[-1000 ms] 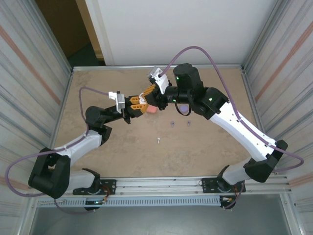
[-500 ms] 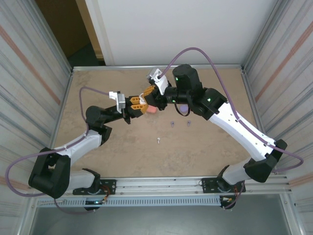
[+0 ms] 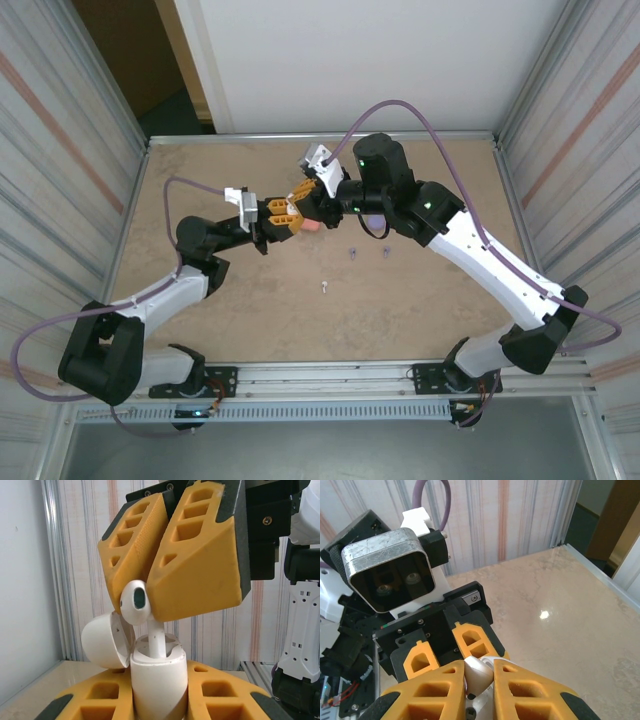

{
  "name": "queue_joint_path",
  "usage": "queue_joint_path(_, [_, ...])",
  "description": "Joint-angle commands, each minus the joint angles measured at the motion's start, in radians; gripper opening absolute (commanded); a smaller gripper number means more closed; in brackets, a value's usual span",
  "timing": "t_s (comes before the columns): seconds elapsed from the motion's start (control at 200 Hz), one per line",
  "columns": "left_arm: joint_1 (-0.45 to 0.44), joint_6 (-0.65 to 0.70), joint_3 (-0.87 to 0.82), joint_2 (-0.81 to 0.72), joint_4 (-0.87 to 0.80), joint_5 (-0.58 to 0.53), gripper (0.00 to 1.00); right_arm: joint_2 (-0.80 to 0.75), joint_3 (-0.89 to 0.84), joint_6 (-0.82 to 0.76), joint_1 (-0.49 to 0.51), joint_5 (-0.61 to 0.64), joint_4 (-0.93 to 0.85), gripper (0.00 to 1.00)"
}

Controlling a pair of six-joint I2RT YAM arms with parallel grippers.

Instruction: Insert wireless bluetooth earbuds into charging case

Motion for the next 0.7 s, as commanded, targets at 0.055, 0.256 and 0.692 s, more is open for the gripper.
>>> queue_joint_path(0.055, [-0.007,-0.011,0.031,-0.003,0.045,-0.003,0.0,-0.027,-0.023,-0.022,0.013,-0.013,-0.034,0.17])
queue_joint_path(0.256, [-0.008,-0.003,0.037,0.005,0.033,0.001,0.0,-0.041,-0.02,-0.023,0.013,-0.004,-0.032,0.16])
queue_joint_path(0.692, [-0.01,0.035,0.044,0.0,-0.028,0.007,0.0,-0.059,-0.014,-0.042,0.012,0.013,-0.06,0.16])
